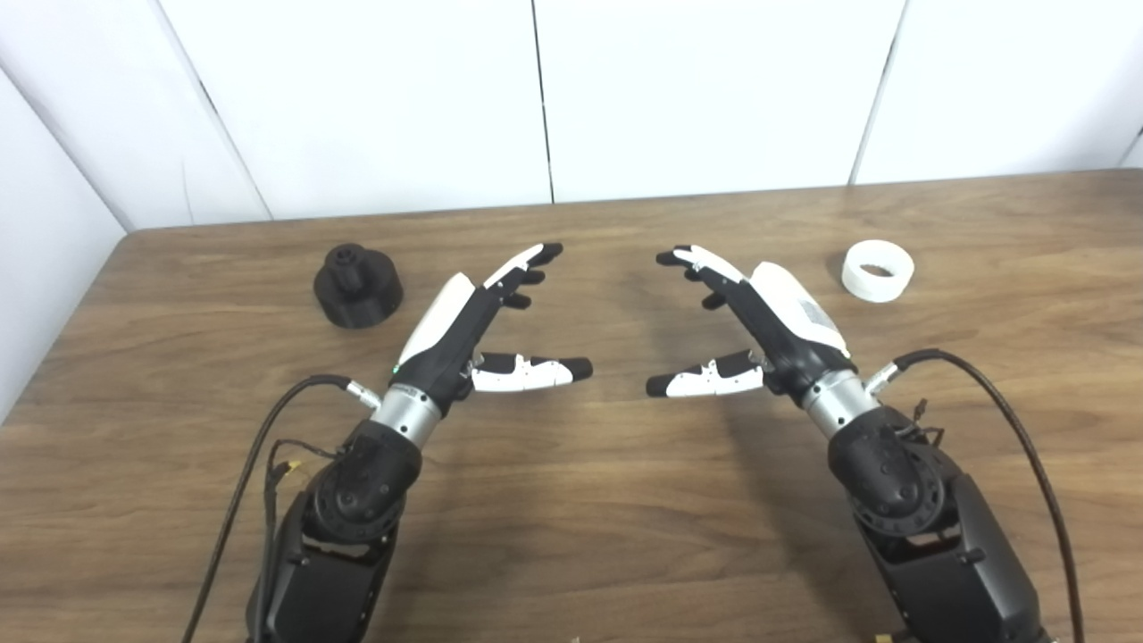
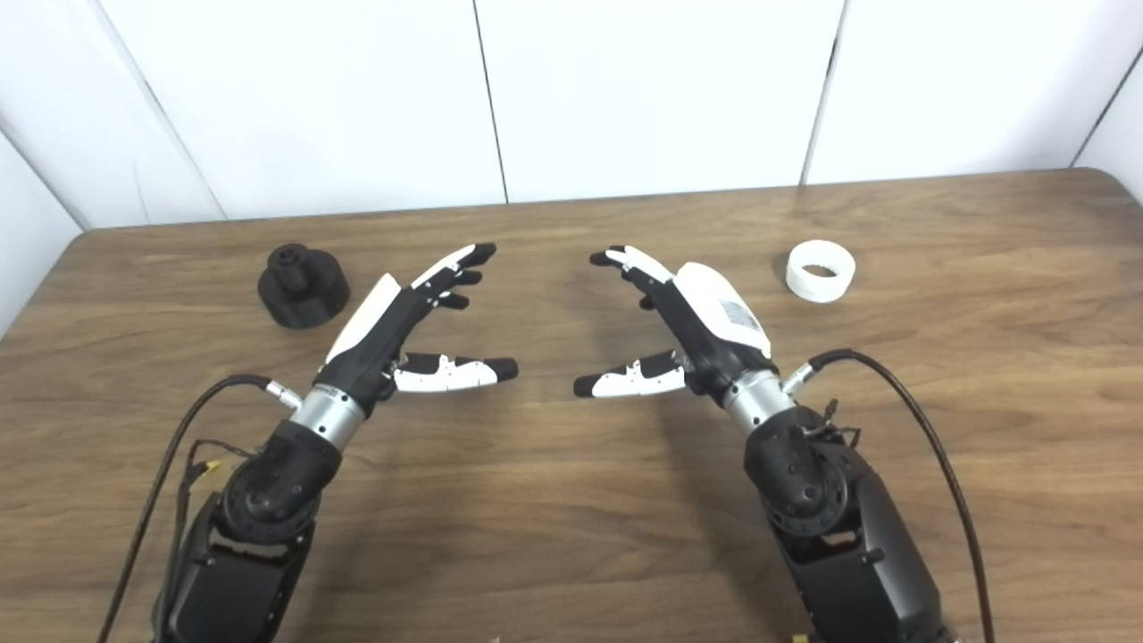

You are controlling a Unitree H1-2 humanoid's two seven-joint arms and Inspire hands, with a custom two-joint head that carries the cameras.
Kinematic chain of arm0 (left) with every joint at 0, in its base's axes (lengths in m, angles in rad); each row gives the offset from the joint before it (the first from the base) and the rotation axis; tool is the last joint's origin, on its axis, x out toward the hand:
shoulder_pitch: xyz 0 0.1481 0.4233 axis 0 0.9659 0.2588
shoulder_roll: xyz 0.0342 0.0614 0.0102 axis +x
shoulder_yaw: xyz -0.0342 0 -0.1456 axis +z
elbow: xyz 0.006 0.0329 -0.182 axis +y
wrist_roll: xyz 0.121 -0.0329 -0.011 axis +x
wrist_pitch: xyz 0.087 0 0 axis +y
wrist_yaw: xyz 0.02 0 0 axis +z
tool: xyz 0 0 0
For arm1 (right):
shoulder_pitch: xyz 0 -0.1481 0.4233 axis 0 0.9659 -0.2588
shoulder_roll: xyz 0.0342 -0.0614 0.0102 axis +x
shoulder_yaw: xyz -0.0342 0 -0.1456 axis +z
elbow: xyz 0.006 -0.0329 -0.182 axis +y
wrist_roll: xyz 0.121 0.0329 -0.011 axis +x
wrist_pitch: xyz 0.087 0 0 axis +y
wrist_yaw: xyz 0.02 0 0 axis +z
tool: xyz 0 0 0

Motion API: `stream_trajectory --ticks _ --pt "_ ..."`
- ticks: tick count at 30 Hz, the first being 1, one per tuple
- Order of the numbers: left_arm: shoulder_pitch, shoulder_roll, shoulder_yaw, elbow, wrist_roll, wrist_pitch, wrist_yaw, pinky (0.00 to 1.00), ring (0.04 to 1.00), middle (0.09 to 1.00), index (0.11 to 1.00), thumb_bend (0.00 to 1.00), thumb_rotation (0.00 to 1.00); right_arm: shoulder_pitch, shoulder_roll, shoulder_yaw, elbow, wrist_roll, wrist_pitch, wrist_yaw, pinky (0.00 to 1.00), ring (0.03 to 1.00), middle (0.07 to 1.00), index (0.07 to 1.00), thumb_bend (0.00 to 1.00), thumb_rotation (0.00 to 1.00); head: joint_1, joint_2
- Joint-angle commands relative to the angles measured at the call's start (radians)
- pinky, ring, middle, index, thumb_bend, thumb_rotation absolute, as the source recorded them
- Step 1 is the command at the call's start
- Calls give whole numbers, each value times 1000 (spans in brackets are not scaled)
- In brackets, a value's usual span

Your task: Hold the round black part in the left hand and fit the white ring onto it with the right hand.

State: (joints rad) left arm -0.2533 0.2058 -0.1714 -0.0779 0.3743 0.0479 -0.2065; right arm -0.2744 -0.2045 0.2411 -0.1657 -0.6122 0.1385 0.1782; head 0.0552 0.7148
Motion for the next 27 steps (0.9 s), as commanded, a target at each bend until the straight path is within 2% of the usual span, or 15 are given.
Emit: stream_trajectory --ticks 1,5,8,11,14,15,17,21,27 --pt "-34 15 5 -23 4 -22 15 848 939 955 897 975 400 -49 5 -6 -27 0 -26 -22 728 862 932 876 855 349 1 1" --pt "-34 21 -2 -33 40 -8 15 846 957 969 888 980 430 -50 2 -4 -32 -9 -22 -20 734 865 933 876 854 358 4 3" --pt "-32 29 -16 -47 122 -1 38 831 980 997 869 989 482 -50 1 -5 -34 -12 -19 -18 735 867 936 876 857 362 6 5" --pt "-26 29 -19 -63 209 11 74 818 995 1000 842 987 477 -50 -2 -4 -35 -22 -12 -15 740 872 939 879 857 372 8 5" --pt "-20 38 -24 -69 297 2 119 859 1000 1000 821 980 489 -49 -1 -5 -36 -30 -7 -12 733 868 939 880 858 377 11 6" --pt "-19 42 -26 -70 326 0 132 931 1000 1000 811 985 492 -49 -1 -5 -36 -33 -6 -12 731 867 940 880 857 376 11 6" --pt "-19 56 -35 -78 394 16 136 982 1000 1000 804 991 487 -50 0 -4 -32 -41 -9 -16 727 866 941 879 858 376 12 5" --pt "-18 73 -34 -107 472 55 116 1000 1000 1000 800 1000 439 -51 1 -5 -31 -50 -5 -15 728 869 944 881 860 388 15 6" --pt "-11 76 -5 -111 553 100 155 1000 1000 1000 784 992 472 -51 2 -7 -31 -54 -1 -12 737 876 948 883 864 395 18 4"
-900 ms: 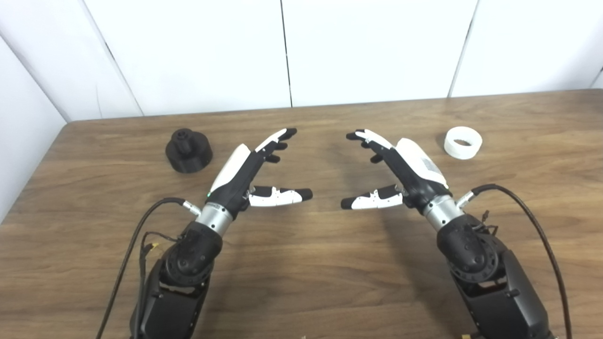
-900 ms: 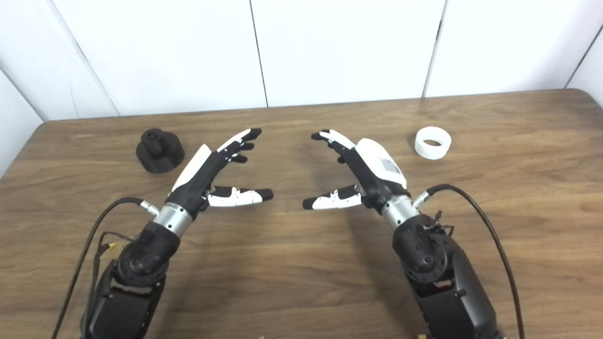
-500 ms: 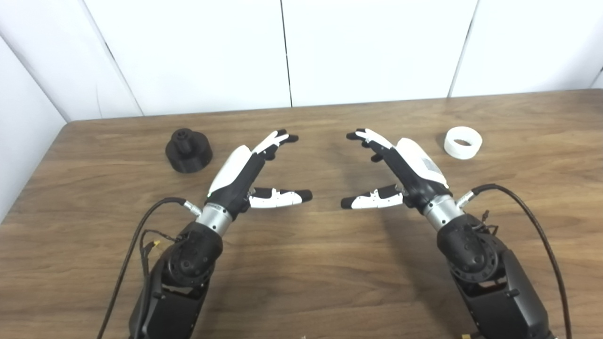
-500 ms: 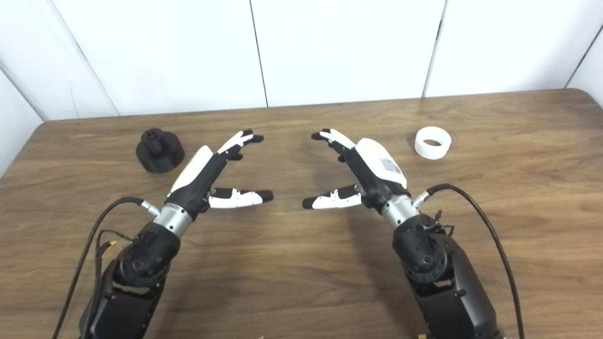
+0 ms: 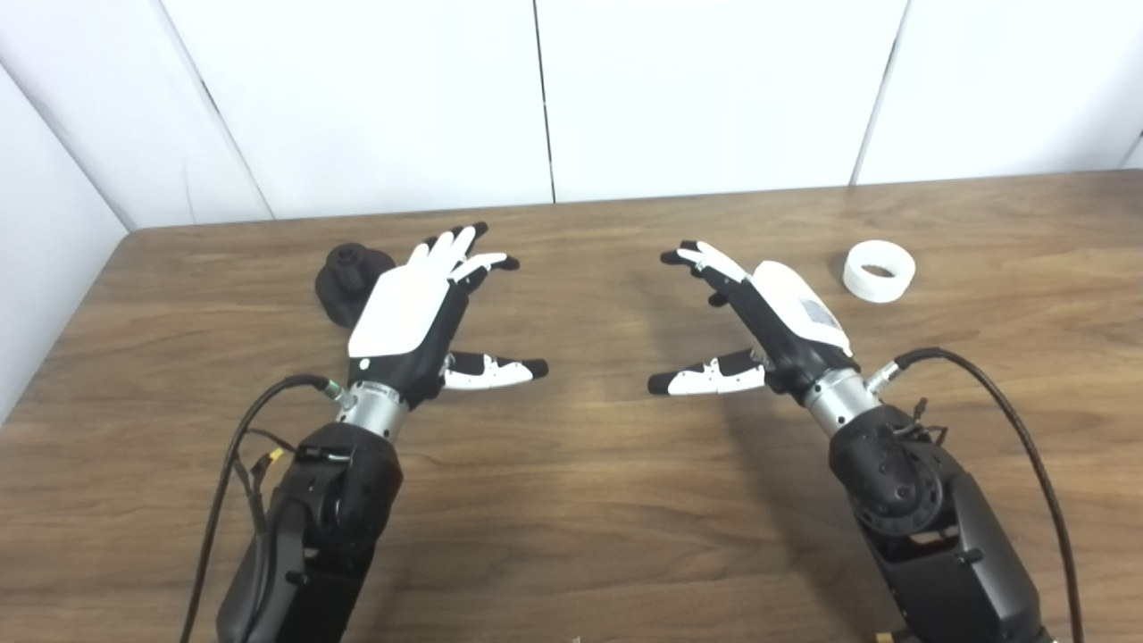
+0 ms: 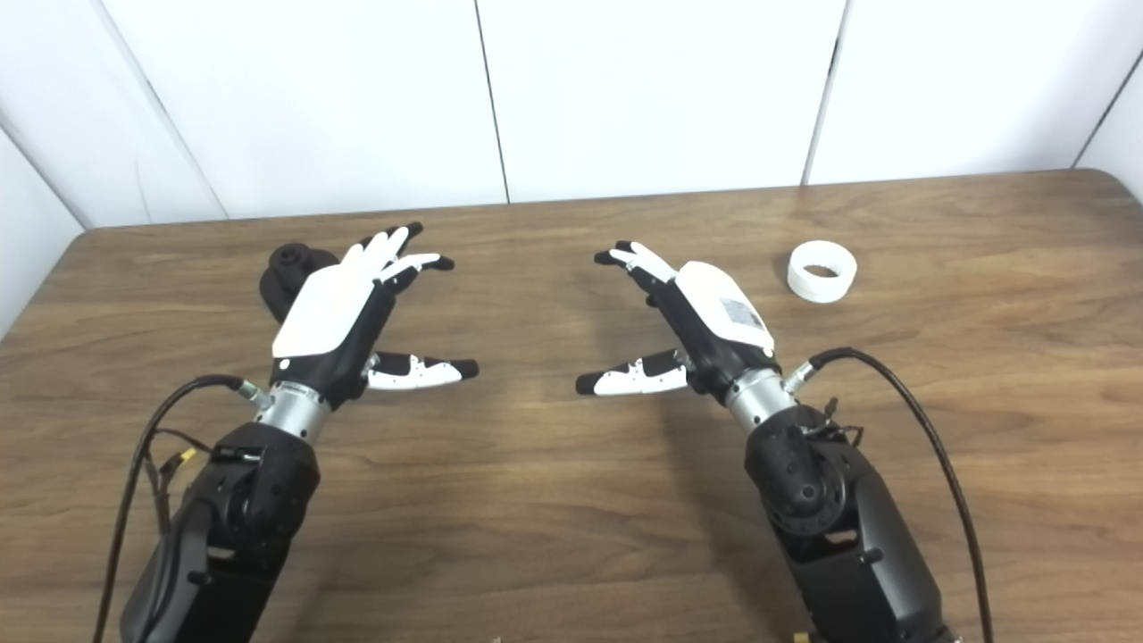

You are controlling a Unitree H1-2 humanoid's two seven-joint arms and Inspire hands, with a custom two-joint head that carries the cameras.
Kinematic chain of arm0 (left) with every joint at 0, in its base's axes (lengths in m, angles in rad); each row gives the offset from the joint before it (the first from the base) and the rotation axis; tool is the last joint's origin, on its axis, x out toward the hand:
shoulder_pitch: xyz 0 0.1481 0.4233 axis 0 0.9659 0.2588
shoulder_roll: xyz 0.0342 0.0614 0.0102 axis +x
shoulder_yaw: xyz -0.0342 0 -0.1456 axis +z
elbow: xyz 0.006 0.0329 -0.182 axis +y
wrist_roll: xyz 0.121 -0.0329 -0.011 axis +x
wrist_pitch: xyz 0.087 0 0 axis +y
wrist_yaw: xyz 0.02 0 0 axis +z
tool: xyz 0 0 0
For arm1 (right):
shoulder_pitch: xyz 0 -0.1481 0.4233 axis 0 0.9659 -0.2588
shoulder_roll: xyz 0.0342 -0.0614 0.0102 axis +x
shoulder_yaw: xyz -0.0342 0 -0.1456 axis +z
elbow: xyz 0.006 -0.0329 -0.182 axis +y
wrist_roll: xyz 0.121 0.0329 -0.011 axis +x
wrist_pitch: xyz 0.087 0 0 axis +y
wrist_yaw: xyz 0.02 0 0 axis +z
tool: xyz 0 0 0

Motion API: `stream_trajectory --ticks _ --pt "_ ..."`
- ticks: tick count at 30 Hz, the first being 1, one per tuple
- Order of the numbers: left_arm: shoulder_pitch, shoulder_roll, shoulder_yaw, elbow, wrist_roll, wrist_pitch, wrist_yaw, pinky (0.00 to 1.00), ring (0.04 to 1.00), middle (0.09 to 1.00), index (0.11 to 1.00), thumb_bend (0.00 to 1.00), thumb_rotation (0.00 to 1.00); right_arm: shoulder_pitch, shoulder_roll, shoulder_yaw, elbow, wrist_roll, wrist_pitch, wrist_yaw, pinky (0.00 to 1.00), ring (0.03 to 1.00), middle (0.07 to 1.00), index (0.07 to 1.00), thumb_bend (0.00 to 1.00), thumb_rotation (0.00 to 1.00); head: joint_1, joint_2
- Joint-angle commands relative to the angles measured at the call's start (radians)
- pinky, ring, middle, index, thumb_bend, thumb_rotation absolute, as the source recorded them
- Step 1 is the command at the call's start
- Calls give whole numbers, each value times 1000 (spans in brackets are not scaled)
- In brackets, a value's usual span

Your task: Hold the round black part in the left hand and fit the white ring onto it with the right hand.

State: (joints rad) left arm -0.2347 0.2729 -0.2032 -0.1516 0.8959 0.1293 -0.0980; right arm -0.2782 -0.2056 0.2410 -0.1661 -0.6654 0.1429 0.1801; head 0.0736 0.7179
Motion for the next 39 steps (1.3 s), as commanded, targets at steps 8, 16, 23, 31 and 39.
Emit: stream_trajectory --ticks 8,16,23,31,39 --pt "-28 31 81 -23 56 60 80 1000 1000 1000 807 968 477 -46 4 -10 -33 5 -6 -11 744 877 948 883 857 390 4 2" --pt "-28 44 100 -13 40 55 90 1000 1000 1000 831 970 475 -49 6 -8 -23 7 -7 -13 744 877 947 883 857 382 0 1" --pt "-32 43 102 -8 18 35 100 1000 1000 1000 812 971 476 -54 3 -9 -18 7 -14 -18 744 874 945 883 863 400 -1 0" --pt "-34 42 97 -8 -10 15 104 1000 1000 1000 798 994 499 -55 6 -9 -20 8 -11 -22 748 876 943 881 864 392 -2 0" --pt "-30 40 83 -13 -76 -36 84 968 1000 1000 801 991 492 -60 9 -8 -16 -4 -11 -24 732 868 942 885 859 401 -13 -5"
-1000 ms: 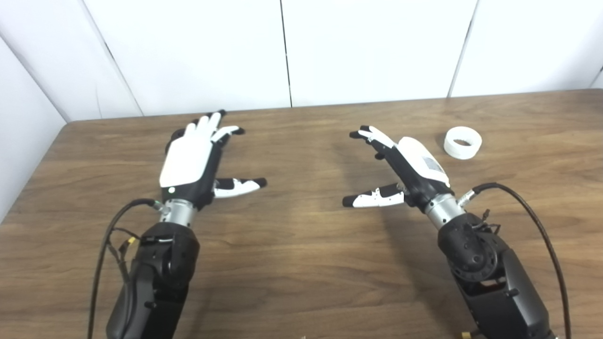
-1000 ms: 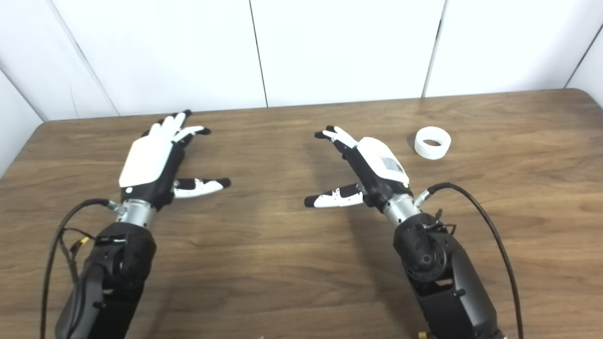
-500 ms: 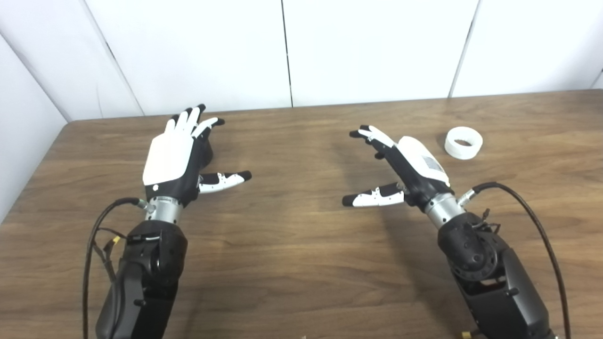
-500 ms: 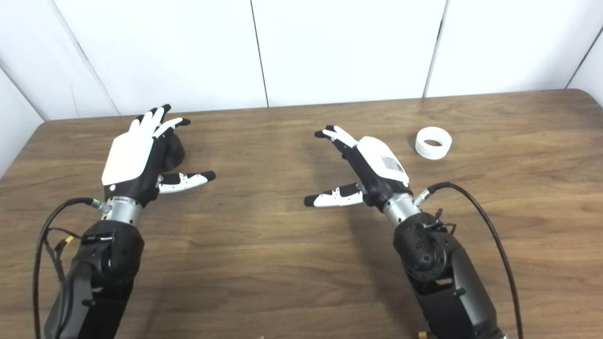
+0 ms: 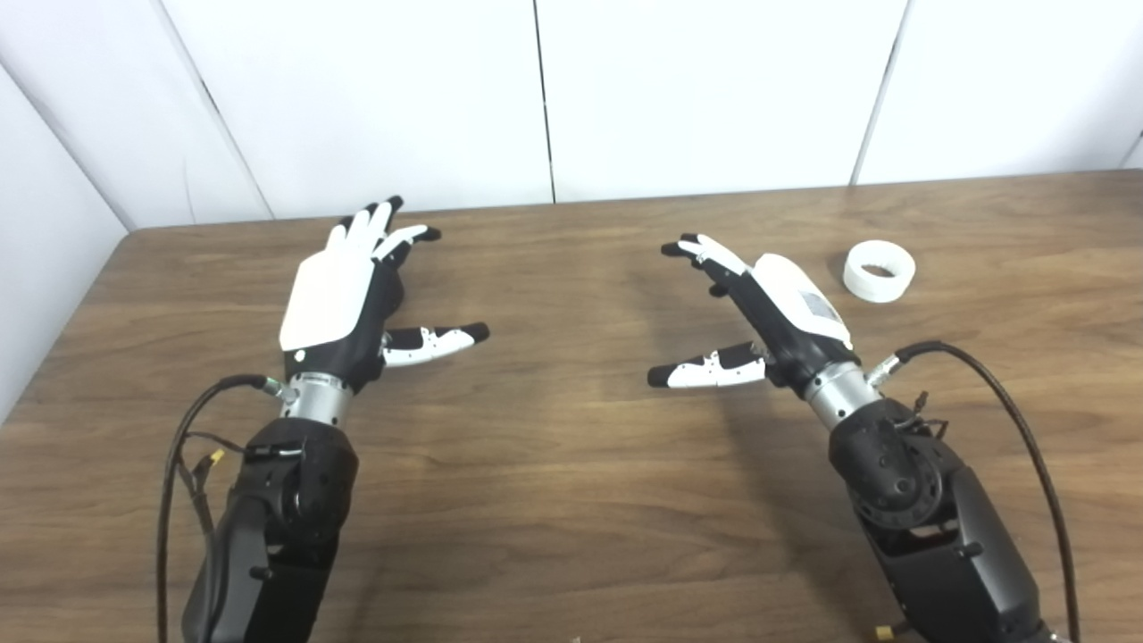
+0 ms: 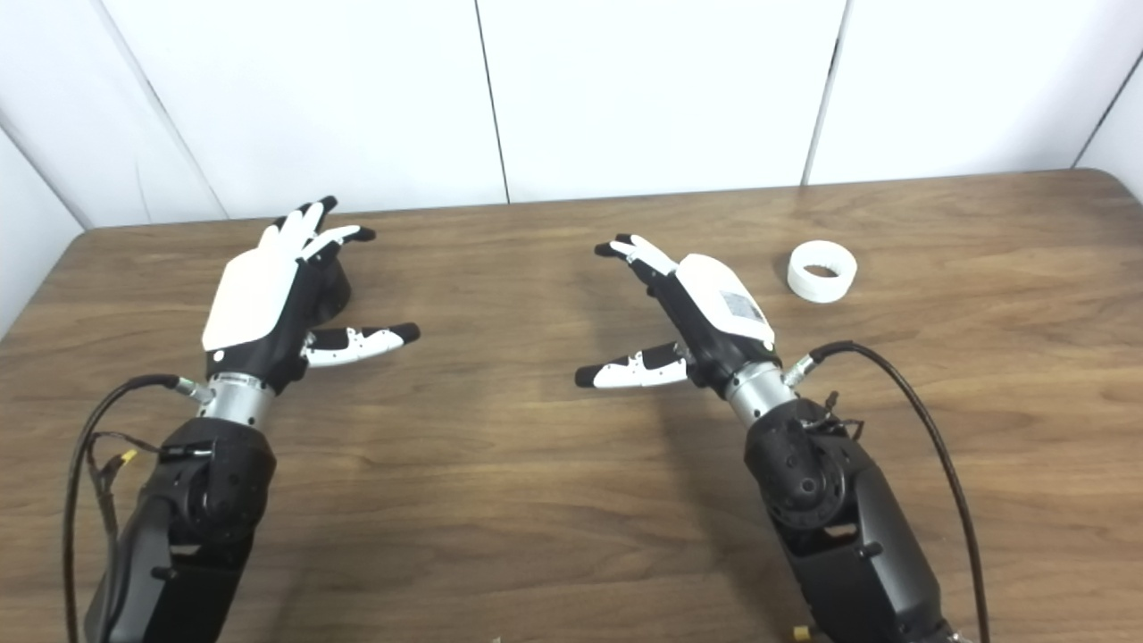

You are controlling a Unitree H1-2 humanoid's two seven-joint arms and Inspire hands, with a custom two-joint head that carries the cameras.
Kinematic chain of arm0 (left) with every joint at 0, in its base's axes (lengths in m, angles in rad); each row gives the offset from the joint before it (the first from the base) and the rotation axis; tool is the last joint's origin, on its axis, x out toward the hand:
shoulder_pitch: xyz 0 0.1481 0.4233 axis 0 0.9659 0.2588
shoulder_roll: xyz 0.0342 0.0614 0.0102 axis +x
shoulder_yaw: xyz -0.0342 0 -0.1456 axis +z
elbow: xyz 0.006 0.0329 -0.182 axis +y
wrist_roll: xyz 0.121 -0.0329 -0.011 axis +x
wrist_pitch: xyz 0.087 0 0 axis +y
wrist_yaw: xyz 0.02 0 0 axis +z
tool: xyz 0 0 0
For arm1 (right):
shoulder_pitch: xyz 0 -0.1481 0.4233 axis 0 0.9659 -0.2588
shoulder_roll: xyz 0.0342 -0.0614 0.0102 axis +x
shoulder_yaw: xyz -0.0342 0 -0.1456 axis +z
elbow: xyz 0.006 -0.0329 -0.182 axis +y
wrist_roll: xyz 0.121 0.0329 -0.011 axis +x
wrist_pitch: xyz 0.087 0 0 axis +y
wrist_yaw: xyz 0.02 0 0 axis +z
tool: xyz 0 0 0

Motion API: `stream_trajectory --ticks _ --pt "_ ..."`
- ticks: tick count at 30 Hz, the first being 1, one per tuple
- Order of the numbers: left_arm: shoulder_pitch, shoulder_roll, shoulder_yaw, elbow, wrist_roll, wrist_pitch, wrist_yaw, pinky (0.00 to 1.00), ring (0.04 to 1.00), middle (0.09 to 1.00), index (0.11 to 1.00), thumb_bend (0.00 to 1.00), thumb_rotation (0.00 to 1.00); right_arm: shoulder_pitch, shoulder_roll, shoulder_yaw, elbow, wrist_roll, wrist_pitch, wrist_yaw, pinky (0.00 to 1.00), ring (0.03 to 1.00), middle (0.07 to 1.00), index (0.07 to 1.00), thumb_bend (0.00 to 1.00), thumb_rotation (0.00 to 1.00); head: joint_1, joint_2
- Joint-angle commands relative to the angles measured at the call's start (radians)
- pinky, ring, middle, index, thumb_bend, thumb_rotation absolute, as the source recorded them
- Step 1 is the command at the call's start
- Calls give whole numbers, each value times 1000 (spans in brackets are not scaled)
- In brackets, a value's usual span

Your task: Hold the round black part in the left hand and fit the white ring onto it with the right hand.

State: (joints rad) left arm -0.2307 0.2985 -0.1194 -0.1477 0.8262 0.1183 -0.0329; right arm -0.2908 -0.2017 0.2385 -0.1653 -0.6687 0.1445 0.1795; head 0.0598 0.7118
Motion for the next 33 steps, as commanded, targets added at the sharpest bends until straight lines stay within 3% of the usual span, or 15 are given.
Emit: stream_trajectory --ticks 1,4,11,22,27,33 --pt "-34 13 -3 -16 -7 -26 18 956 1000 1000 800 989 489 -48 4 -7 -17 0 -14 -23 729 867 941 884 858 404 1 0" --pt "-36 9 -3 -8 5 -13 24 976 1000 1000 803 988 479 -48 0 -10 -17 3 -21 -26 740 875 941 883 860 404 11 0" --pt "-46 7 22 6 99 105 30 1000 1000 1000 860 986 486 -39 -12 -23 -13 25 -40 -38 737 863 934 873 870 380 61 -4" --pt "-50 48 73 61 92 153 67 1000 1000 1000 934 1000 478 -39 -12 -14 -14 38 -32 -33 758 879 937 876 870 378 69 -1" --pt "-61 52 80 91 108 205 71 1000 1000 1000 946 1000 509 -40 -16 -16 -3 42 -45 -42 748 871 935 871 866 368 72 -3" --pt "-86 68 80 174 99 216 120 1000 1000 1000 988 1000 535 -37 -16 -15 -4 42 -40 -41 773 882 937 874 863 362 78 -6"
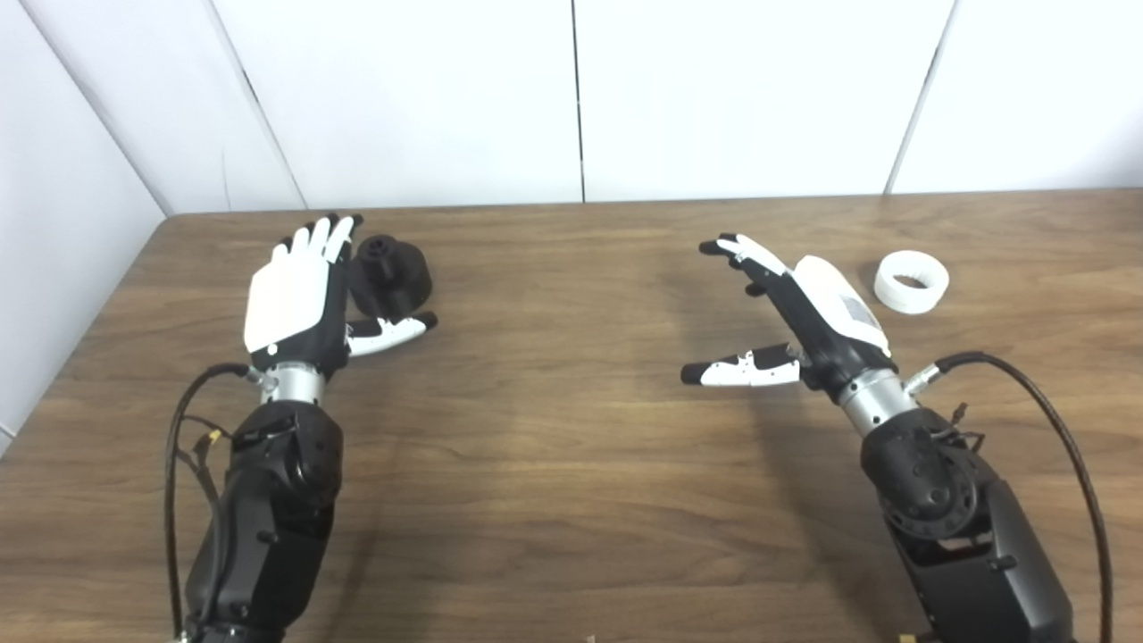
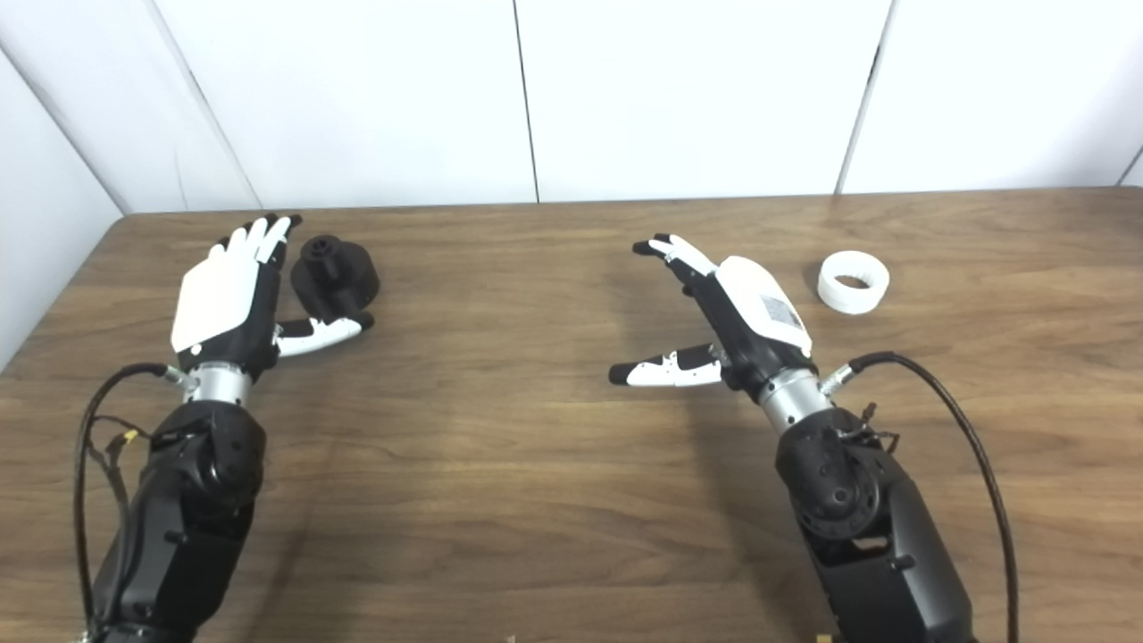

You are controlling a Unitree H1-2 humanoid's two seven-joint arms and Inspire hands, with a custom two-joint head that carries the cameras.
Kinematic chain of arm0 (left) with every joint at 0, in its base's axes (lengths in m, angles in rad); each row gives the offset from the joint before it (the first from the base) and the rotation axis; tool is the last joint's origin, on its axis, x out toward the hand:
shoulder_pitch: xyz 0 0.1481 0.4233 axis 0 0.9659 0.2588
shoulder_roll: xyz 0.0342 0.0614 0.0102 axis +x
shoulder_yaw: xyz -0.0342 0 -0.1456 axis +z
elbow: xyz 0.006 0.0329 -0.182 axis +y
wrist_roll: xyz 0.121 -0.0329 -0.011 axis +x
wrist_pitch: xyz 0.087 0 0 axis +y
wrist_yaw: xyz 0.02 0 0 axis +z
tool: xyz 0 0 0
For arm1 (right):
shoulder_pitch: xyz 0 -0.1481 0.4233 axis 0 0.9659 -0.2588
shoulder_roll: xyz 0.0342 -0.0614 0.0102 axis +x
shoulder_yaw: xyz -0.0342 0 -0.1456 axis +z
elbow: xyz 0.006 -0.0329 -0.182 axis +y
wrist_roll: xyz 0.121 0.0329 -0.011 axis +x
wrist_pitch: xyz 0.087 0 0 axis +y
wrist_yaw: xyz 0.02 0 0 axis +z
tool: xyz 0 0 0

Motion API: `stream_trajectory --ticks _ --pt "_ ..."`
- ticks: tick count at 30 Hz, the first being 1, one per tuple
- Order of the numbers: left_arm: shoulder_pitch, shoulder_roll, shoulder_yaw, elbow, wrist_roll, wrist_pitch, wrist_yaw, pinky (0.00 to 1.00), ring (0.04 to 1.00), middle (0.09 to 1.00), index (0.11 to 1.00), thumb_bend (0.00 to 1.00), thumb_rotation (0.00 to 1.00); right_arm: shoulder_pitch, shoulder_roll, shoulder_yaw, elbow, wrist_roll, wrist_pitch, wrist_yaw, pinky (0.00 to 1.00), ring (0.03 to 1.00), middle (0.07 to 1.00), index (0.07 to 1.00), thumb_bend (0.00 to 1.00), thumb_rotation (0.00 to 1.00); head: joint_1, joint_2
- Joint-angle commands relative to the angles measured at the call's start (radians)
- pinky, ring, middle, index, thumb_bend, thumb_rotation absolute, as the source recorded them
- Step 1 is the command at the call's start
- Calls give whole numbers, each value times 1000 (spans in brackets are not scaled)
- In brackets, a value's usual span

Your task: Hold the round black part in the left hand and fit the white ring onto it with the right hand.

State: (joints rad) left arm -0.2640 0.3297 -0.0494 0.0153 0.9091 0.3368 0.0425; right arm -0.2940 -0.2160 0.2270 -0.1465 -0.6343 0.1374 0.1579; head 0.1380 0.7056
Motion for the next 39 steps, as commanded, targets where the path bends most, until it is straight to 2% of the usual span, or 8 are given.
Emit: stream_trajectory --ticks 1,11,19,32,39 --pt "-63 43 8 39 18 -2 57 987 1000 1000 997 1000 547 -33 -2 -3 -23 8 -33 -19 763 878 936 873 864 361 0 0" --pt "-141 86 -15 241 -31 -49 136 983 1000 1000 989 1000 555 -25 -6 -3 -25 8 -39 -24 755 873 934 872 864 355 -3 1" --pt "-193 87 -42 379 -77 -64 163 968 1000 1000 967 1000 543 -21 -13 -5 -28 19 -44 -21 758 871 936 872 864 359 -8 3" --pt "-222 93 -70 405 -160 -74 112 1000 1000 1000 890 1000 561 -26 -24 -7 -30 27 -44 -19 766 876 935 871 865 358 -19 9" --pt "-248 91 -90 452 -182 -74 113 1000 1000 1000 863 1000 573 -27 -28 -9 -43 18 -28 -13 754 877 936 874 872 368 -39 12"
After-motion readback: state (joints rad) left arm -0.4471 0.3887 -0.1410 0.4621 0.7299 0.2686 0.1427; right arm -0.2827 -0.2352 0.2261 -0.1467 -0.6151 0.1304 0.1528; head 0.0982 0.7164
